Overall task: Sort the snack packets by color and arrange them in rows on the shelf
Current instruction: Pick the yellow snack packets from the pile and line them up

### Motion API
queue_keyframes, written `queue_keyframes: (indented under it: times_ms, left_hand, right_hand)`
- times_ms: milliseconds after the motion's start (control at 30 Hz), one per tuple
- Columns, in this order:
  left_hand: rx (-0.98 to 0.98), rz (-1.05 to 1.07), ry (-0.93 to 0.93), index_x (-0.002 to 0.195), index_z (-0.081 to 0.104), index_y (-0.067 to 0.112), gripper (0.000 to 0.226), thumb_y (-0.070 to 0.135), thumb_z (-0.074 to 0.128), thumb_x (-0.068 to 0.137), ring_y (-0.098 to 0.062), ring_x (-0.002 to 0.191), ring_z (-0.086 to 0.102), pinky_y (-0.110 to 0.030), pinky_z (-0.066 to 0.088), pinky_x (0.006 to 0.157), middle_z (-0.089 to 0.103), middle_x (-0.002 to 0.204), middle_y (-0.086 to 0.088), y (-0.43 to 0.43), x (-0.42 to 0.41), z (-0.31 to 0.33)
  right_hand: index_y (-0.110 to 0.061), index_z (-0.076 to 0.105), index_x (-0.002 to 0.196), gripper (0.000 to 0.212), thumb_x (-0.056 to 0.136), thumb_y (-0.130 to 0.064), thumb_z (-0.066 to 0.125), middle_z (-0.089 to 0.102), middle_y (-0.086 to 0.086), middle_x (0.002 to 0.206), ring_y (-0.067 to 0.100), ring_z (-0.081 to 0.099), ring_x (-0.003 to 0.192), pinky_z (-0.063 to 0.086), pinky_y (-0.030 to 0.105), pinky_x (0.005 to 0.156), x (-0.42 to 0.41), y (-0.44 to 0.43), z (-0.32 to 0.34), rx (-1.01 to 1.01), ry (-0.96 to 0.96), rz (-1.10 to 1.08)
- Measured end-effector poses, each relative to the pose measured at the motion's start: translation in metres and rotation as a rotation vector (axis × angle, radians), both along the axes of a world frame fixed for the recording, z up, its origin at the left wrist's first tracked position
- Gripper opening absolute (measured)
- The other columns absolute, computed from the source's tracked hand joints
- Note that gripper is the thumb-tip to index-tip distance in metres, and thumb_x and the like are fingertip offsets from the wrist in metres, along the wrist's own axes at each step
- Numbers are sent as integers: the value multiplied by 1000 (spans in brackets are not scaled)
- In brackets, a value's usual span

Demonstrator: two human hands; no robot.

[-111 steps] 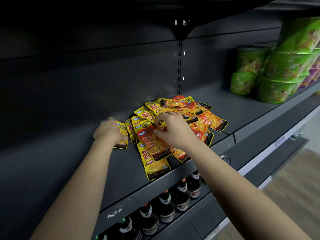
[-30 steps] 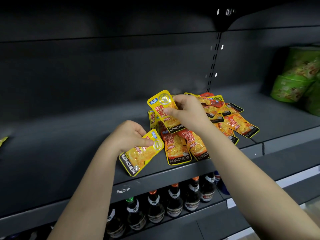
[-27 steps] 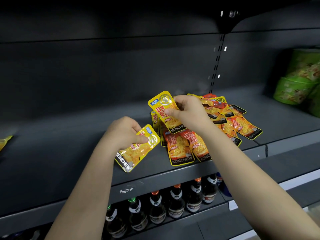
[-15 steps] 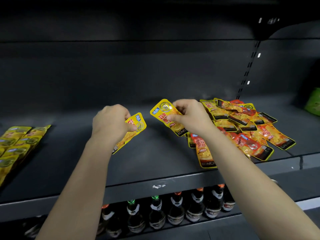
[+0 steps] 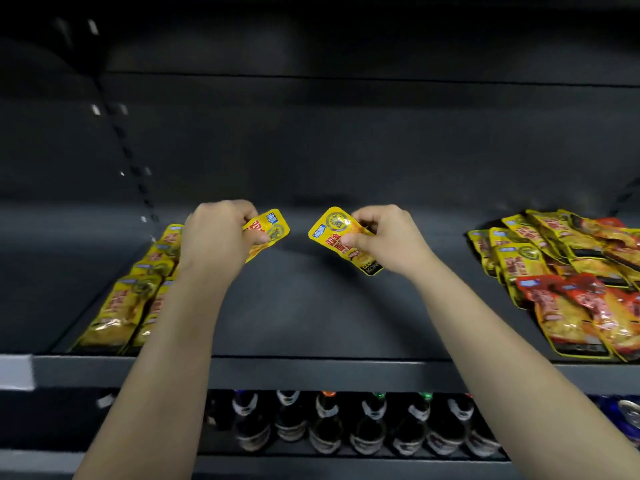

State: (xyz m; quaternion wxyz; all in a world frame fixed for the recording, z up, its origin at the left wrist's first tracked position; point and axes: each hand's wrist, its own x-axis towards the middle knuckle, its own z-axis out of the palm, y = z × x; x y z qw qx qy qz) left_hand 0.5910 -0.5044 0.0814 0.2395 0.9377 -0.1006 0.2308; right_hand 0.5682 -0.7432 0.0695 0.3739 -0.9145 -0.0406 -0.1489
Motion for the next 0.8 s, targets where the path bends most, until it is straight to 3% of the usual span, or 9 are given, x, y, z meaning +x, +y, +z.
queue_keyframes:
  times_ms: [400,567,667,800]
  left_hand:
    - [115,45,-109,85,67,24,19,40,75,78,-29,90,61,-36,28,80,70,83,0,100,32,-9]
    - [148,21,-104,88,67,25,20,41,73,80,-27,90,59,-37,28,83,69,85,1,113,52,-12]
    - [154,4,-98,91,67,25,20,41,73,80,-26,93,59,-38,27,85,69,88,1,115,64,-14]
    - [139,-14,-115,90,67,26,19,41,73,80,-24,92,59,-39,27,86,69,89,3,117,72,-18]
  right_hand:
    - [-23,72,83,7,80,-24,78,70,-6,79,11,65,78,52,28,72,38,110,-8,35,5,3]
    - [-24,71,77,11,75,-27,82,72,0,79,18,68,77,55,36,71,58,132,-17,218,50,-53]
    - [-18,68,75,16,72,-21,84,73,13,85,21,69,75,56,41,71,75,137,-25,375,116,-99]
    - [-18,58,78,23,76,-14,81,71,8,90,20,67,79,49,28,56,99,144,-32,514,255,-122]
